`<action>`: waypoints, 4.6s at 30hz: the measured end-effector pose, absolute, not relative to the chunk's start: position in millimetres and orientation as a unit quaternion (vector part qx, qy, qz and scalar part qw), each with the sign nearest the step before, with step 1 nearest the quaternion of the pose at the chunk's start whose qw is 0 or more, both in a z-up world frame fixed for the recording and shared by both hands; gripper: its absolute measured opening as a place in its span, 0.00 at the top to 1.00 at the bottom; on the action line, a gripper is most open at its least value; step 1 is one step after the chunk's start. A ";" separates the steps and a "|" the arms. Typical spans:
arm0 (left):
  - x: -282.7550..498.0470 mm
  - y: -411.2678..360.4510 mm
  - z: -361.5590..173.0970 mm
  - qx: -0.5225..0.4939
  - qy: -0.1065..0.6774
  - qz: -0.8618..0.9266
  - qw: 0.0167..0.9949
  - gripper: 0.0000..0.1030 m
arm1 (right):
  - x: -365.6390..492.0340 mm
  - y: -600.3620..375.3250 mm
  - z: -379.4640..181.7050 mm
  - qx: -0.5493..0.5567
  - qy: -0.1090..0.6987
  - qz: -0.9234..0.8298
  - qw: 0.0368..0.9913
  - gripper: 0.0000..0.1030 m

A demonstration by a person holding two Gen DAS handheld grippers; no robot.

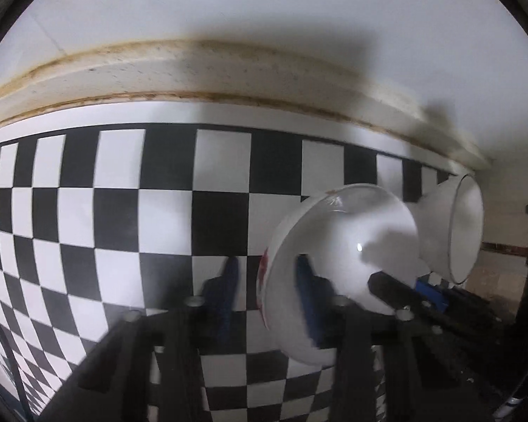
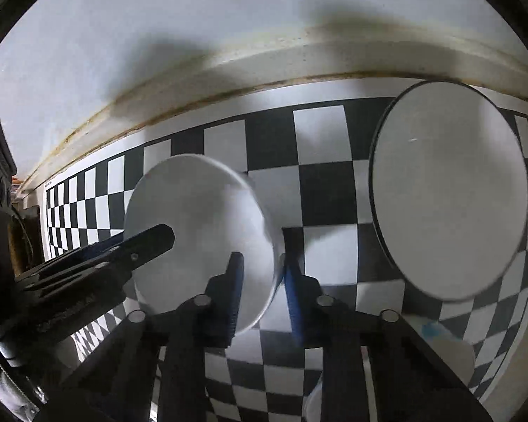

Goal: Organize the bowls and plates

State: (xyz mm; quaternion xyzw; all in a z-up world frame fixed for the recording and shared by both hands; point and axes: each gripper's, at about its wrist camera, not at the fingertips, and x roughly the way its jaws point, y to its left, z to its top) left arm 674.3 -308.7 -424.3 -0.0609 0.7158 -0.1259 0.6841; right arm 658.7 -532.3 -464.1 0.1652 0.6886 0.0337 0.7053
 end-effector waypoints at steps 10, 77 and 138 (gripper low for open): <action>657.5 -311.3 -394.7 -0.054 0.692 -0.128 0.708 0.84 | 650.0 -536.9 -455.5 0.170 0.683 0.044 0.709 0.90; 416.7 -361.9 -423.5 0.046 0.762 -0.170 0.623 0.83 | 369.4 -566.6 -483.7 0.213 0.729 0.033 0.650 0.89; 604.1 -453.4 -307.7 0.000 0.647 -0.241 0.723 0.85 | 576.5 -625.6 -381.7 0.263 0.590 -0.014 0.763 0.89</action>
